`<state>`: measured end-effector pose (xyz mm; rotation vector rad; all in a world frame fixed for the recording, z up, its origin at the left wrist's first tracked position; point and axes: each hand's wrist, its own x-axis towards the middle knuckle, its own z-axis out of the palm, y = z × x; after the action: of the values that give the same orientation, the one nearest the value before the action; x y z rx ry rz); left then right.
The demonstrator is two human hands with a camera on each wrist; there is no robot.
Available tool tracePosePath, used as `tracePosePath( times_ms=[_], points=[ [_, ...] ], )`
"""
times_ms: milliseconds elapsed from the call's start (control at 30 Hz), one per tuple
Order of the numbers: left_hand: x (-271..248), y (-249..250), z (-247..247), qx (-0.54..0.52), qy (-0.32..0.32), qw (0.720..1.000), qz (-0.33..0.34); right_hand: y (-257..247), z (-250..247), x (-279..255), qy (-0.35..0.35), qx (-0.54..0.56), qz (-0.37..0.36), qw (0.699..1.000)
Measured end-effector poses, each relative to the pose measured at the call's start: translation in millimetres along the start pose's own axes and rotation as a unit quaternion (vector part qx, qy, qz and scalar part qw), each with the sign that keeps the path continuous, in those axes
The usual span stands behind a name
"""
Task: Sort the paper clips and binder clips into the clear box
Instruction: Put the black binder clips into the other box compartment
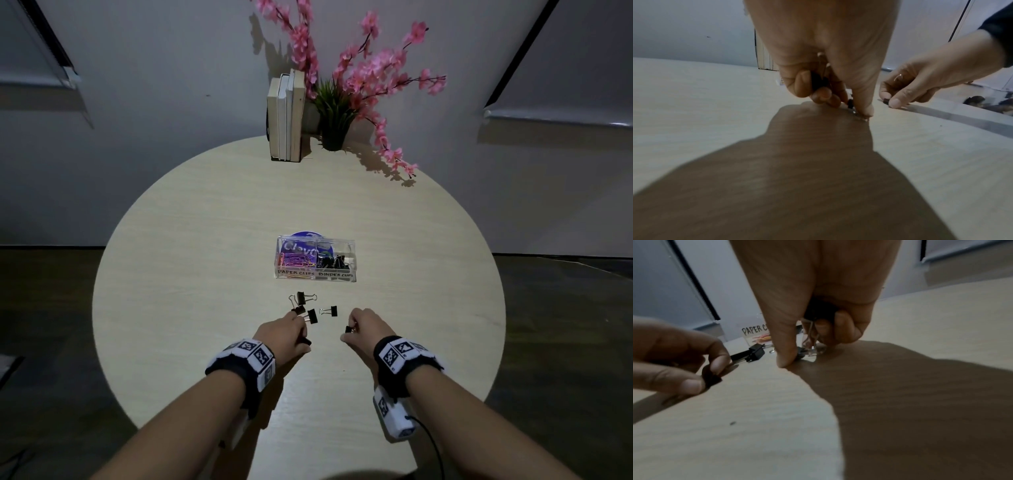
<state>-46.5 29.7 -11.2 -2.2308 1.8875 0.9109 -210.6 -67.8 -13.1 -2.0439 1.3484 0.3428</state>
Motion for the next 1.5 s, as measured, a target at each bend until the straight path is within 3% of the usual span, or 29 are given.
tracePosePath(
  times_ms=[233, 433, 667, 833, 1166, 1333, 1500],
  points=[
    [2.9, -12.0, -0.7, -0.124, 0.033, 0.992, -0.014, -2.0, -8.9, 0.5, 0.002, -0.036, -0.001, 0.999],
    [10.9, -20.8, -18.7, -0.137, 0.082, 0.986, -0.052, -5.3, -12.9, 4.2, 0.035, 0.035, -0.013, 0.999],
    [26.8, -21.8, -29.6, -0.058, 0.080, 0.994, -0.046, -23.9, -13.6, 11.0, 0.064, -0.044, -0.043, 0.996],
    [39.8, -18.1, -33.1, -0.015, 0.024, 0.998, -0.061, -29.6, -6.5, 18.3, 0.023, -0.090, -0.041, 0.995],
    [45.9, -25.3, -25.2, -0.074, 0.015, 0.993, -0.093, -19.2, -7.3, 29.4, -0.013, -0.014, -0.009, 1.000],
    [44.6, -25.1, -24.3, -0.061, 0.012, 0.993, -0.098, -17.8, -13.6, 24.6, 0.002, 0.008, -0.021, 1.000],
    [41.8, -24.0, -25.1, -0.024, 0.030, 0.996, -0.074, -18.2, -14.5, 23.9, 0.007, 0.100, -0.047, 0.994]
  ],
)
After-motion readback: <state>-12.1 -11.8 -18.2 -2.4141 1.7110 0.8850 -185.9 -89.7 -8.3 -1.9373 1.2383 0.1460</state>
